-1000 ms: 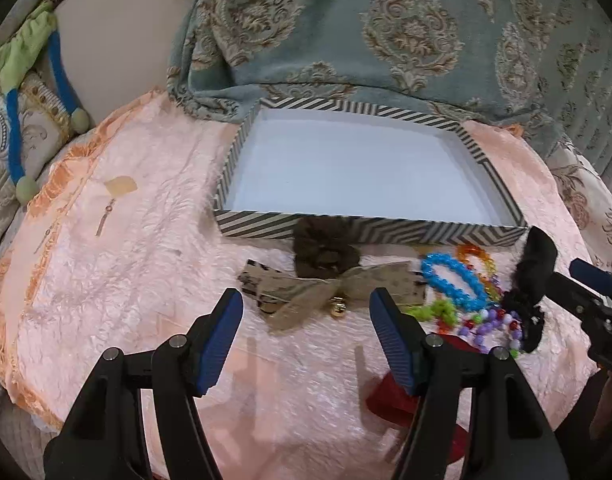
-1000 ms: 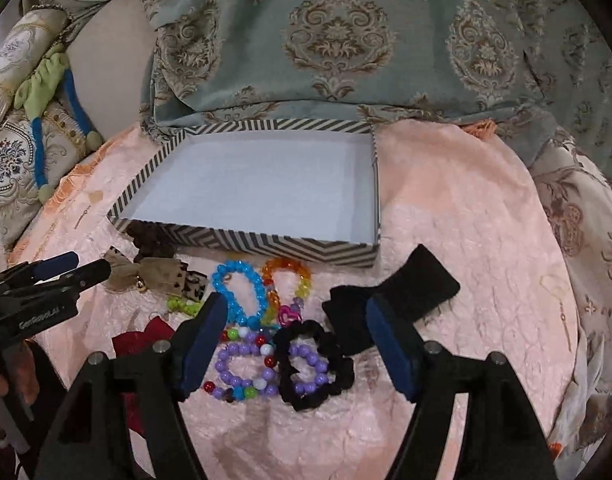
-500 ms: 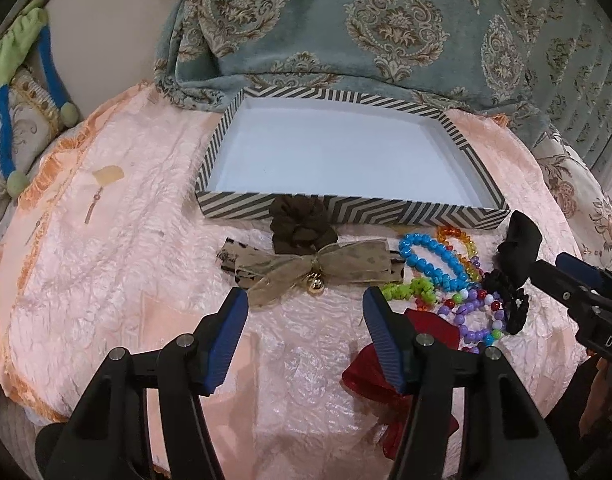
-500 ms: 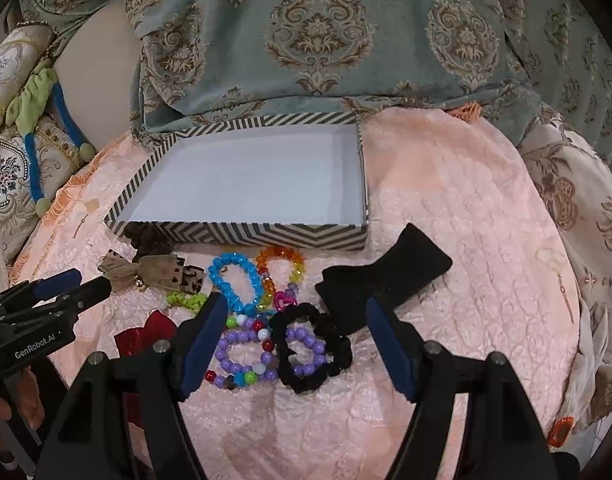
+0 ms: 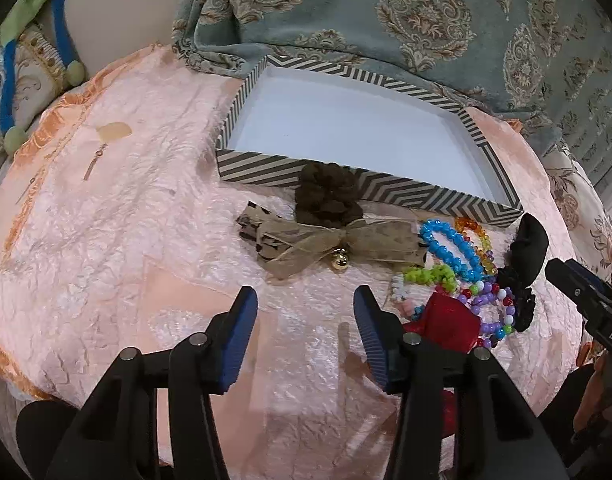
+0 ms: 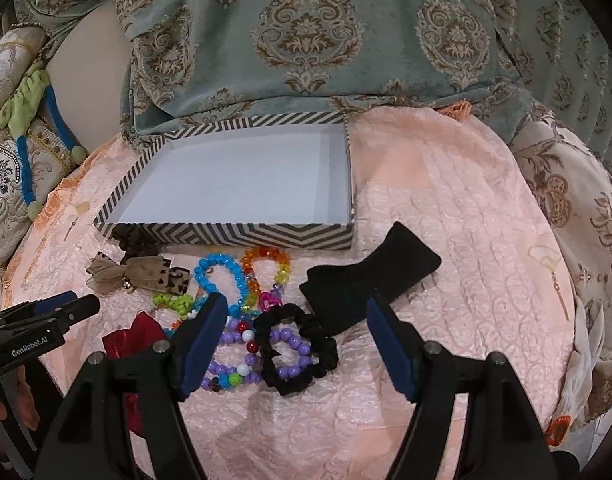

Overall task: Organize jewelry
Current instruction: 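Move left tool to the beige leopard bow while right tool approaches the black velvet bow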

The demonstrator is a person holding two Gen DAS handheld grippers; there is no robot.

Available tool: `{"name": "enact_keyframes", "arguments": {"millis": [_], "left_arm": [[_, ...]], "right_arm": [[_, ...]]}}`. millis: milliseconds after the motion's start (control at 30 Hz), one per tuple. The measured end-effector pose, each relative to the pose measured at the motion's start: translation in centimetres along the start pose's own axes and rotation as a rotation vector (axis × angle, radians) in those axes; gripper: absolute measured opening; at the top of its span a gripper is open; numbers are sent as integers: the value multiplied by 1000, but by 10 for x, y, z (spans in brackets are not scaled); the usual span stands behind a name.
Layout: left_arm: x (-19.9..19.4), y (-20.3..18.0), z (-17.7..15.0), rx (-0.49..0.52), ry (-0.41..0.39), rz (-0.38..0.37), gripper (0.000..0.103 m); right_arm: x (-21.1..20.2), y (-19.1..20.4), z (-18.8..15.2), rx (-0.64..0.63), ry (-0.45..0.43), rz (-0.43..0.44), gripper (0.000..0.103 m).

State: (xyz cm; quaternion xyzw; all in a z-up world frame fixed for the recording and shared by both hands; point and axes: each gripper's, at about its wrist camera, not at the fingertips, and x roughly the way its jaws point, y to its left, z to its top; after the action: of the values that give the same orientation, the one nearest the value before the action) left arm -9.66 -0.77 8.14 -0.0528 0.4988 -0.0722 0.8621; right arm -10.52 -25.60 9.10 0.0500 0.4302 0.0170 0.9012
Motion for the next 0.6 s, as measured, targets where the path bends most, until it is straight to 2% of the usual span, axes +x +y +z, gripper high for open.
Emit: {"name": "enact_keyframes", "arguments": {"millis": [233, 600], "left_arm": [[-3, 8, 2, -23, -17, -8, 34], [1, 8, 1, -17, -1, -11, 33]], "right_arm": [[1, -3, -1, -10, -5, -28, 75], [5, -10, -2, -3, 6, -34, 75]]}}
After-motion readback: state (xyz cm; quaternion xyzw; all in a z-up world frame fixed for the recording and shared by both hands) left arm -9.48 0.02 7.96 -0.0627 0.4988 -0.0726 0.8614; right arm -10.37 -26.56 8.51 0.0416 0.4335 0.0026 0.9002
